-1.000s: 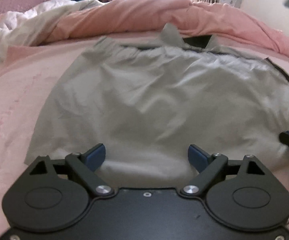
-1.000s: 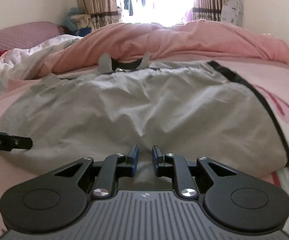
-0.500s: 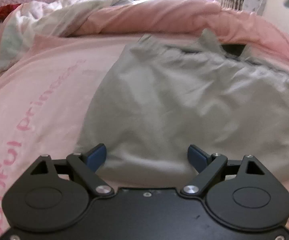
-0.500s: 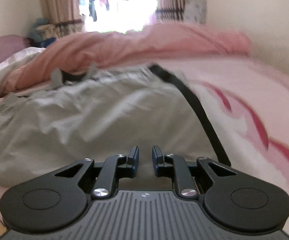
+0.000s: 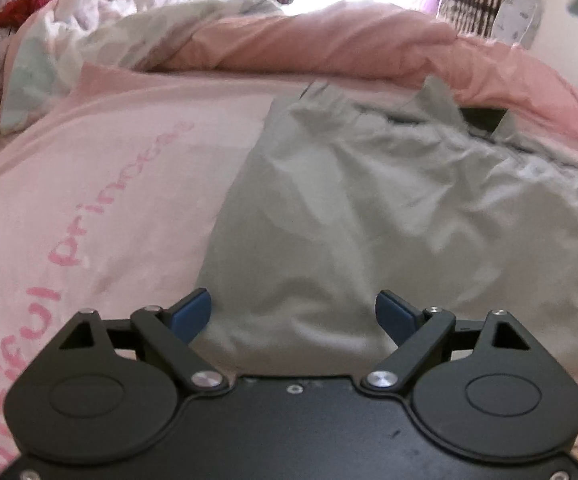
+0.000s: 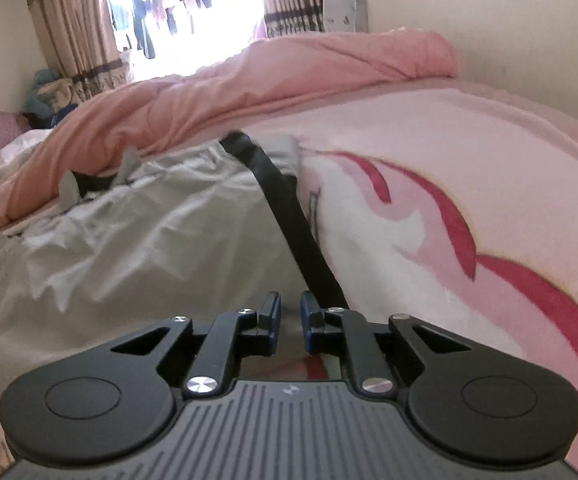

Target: Fold large clothes

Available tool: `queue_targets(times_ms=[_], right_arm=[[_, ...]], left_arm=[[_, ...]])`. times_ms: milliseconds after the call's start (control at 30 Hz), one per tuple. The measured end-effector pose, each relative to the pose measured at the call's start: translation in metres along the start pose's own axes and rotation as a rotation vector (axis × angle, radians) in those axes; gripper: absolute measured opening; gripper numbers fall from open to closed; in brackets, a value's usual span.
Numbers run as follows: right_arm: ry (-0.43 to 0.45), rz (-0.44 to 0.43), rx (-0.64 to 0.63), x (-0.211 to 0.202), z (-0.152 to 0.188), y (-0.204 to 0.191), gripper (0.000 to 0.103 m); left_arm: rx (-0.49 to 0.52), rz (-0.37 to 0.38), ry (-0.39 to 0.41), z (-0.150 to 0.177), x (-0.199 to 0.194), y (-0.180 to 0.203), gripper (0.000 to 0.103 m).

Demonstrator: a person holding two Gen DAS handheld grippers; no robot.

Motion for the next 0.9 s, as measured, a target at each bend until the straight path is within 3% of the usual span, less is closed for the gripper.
queue_targets(times_ms=[67,233,367,500,600,667,767,900], right_arm=[[0.012,0.014,-0.023,0.0,0.003,-0.004,0.015],[0.051,0.074,-0.106,-0.015,-0.006,-0.034,0.019],[0.092,-0.09,-0.132,-0.037,-0.009,-0.094,0.019],[0.069,-0.272,-0.154,-0.046,-0.003,-0.16,0.019],[0.047,-0.334,-0.204,-0.042,0.008,-0.198,0.019],[0.015,-0.317,-0.204,-0.032,0.017,-0.21,0.019],[-0.031,-0.257,-0.211,-0.014,0.034,-0.215,0.019],[0.015,-0.24,-0.313,-0.016,0.046,-0.223,0.022]], left_arm=[[-0.003,0.002,0.016,0.006,0.003,-0.003,0.095],[-0.034,0.018,0.037,0.007,0.002,-0.006,0.094],[-0.033,0.028,0.041,0.008,0.0,-0.007,0.094],[-0.106,0.034,0.063,0.007,-0.012,-0.018,0.094],[-0.165,0.024,0.093,0.006,-0.032,-0.032,0.094],[-0.233,0.025,0.104,0.008,-0.046,-0.045,0.094],[-0.411,0.066,0.087,0.015,-0.053,-0.07,0.094],[-0.567,0.16,0.041,0.028,-0.049,-0.081,0.093]])
Point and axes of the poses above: each gripper's, at about its wrist camera, not at the fingertips, and x roughly the way its jaws point, y to its right, z to its underside, the point moved 2 cm from there along x, roughly the way its jaws point, and after that the axes turned 12 degrees about y, right-handed, at the moved point
